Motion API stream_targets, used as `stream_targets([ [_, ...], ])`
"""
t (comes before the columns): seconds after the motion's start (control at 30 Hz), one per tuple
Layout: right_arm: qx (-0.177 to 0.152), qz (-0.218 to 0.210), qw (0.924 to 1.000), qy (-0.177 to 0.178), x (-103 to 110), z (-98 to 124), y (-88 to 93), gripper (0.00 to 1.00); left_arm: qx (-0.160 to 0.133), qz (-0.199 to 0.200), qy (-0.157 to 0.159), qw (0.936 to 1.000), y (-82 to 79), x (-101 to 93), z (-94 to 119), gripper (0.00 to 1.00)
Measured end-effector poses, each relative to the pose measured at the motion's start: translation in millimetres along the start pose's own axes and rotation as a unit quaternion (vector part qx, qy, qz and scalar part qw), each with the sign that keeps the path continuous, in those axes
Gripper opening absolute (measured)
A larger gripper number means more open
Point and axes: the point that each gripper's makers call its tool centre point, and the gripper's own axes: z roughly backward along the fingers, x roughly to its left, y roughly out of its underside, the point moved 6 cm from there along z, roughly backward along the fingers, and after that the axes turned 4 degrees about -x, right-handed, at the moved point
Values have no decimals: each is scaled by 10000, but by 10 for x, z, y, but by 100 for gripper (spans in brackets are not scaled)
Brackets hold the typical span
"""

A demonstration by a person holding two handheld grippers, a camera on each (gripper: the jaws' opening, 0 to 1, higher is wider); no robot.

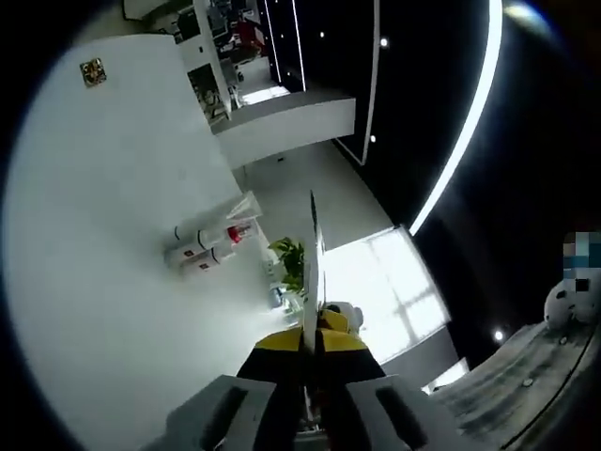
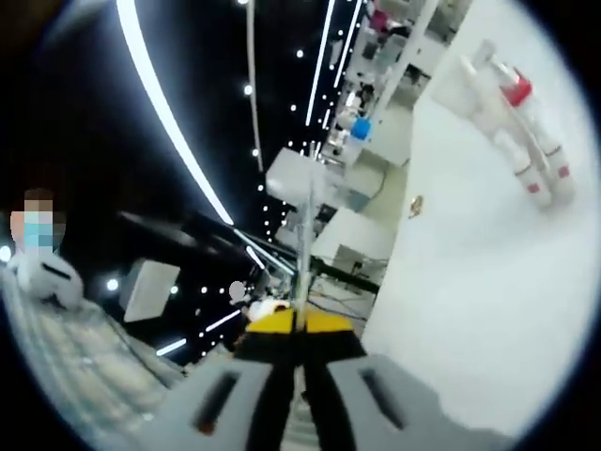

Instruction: Arrange the skincare products in the storage area until every visible bottle or jar stands upright without overlapping.

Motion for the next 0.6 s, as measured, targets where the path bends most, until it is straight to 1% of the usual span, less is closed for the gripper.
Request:
stream_targets([
  [0.2, -65, -64, 10000, -11, 9, 0, 9, 1, -62, -165, 20, 9998, -2, 2, 12, 1],
  [0.23, -160, 4, 9999, -60, 26, -10, -6, 3, -77, -171, 26, 9998, -7, -9, 11, 1],
  [0.33, -281, 70, 9995, -80, 65, -32, -17, 16, -170, -127, 28, 9998, -40, -5, 11, 1],
  [0.5, -296, 167, 9994, -48, 64, -13, -10, 21, -156, -225, -13, 9996, -63, 6, 12, 1],
  [0.6, -337, 202, 9992, 57, 24, 68, -3, 23, -219, -221, -60, 9995, -97, 20, 11, 1],
])
